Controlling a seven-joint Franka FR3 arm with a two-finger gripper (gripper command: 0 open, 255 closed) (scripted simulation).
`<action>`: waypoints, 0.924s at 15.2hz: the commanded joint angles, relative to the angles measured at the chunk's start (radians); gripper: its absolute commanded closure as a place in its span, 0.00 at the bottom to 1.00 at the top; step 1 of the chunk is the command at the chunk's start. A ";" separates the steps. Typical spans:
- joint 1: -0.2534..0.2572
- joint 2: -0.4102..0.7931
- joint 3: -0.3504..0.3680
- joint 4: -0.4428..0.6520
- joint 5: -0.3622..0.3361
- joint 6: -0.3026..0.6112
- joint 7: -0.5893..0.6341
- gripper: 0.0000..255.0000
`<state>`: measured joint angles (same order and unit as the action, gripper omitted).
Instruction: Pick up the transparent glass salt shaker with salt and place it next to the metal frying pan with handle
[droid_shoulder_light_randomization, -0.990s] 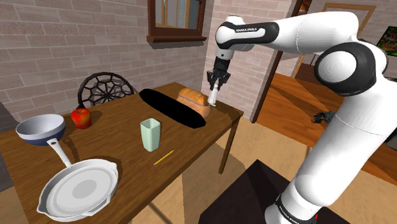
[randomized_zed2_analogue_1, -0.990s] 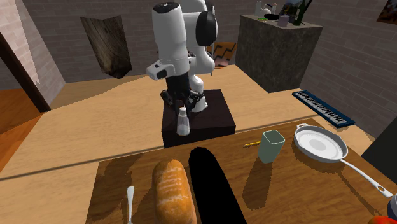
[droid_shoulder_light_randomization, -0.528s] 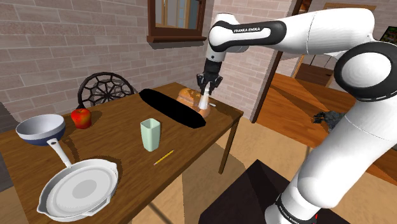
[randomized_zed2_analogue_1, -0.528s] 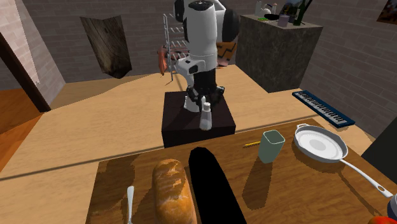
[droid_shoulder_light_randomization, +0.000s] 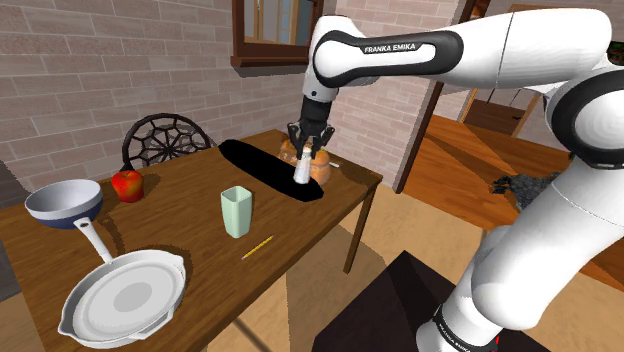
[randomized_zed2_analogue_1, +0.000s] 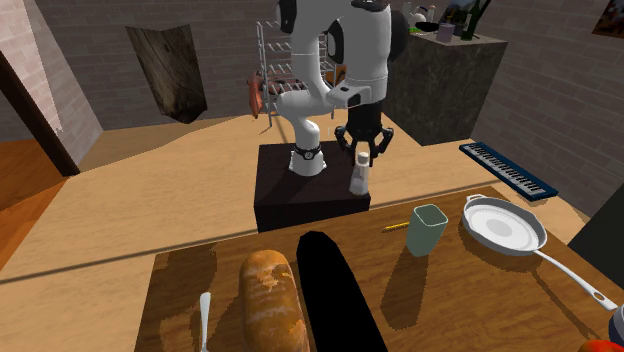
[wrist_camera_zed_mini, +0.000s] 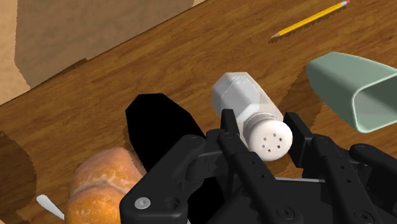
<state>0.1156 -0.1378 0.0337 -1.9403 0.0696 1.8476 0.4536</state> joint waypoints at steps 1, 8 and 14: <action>0.022 0.006 0.030 -0.001 0.001 0.011 0.052 1.00; 0.096 0.027 0.126 0.022 0.002 0.019 0.223 1.00; 0.161 0.085 0.207 0.088 -0.013 0.019 0.373 1.00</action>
<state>0.2659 -0.0648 0.2272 -1.8692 0.0603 1.8695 0.7993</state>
